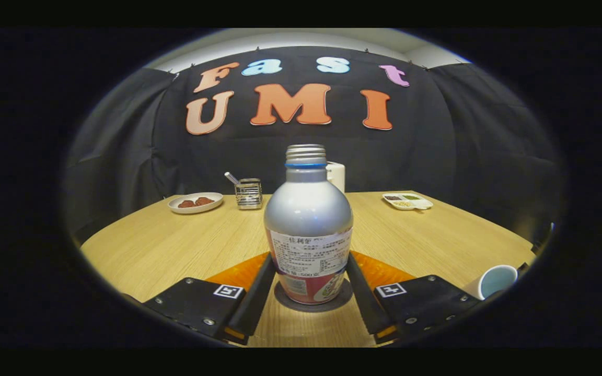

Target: Take the bottle from table, then pour the juice into the cup, finally place the bottle on the coaster

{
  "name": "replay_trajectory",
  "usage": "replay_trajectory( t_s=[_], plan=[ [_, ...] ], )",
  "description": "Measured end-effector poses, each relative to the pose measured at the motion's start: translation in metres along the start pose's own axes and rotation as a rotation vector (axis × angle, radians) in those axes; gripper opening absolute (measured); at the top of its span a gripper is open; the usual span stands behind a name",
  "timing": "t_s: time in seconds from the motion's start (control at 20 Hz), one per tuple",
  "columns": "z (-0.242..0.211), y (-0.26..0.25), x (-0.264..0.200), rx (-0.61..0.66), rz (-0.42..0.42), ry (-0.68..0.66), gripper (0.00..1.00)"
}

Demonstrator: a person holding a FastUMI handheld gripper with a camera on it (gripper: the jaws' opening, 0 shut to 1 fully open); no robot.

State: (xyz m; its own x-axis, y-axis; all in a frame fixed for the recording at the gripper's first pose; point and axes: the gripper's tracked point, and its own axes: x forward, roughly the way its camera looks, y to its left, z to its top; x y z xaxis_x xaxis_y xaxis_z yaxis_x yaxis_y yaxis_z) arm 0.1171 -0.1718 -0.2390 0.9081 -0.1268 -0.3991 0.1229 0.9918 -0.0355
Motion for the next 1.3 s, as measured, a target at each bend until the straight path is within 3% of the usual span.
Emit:
replay_trajectory(
  t_s=[0.2,0.35,0.45,0.75,1.3],
  plan=[
    [-0.006,-0.003,-0.002,-0.021,-0.028,0.012,0.79],
    [-0.001,-0.006,-0.012,-0.001,-0.042,0.0,0.93],
    [0.011,-0.001,-0.024,0.019,-0.034,-0.035,0.97],
    [0.062,0.023,-0.072,0.028,0.0,-0.187,0.97],
    [0.143,0.132,-0.147,-0.056,0.101,-0.338,0.97]
  ],
)
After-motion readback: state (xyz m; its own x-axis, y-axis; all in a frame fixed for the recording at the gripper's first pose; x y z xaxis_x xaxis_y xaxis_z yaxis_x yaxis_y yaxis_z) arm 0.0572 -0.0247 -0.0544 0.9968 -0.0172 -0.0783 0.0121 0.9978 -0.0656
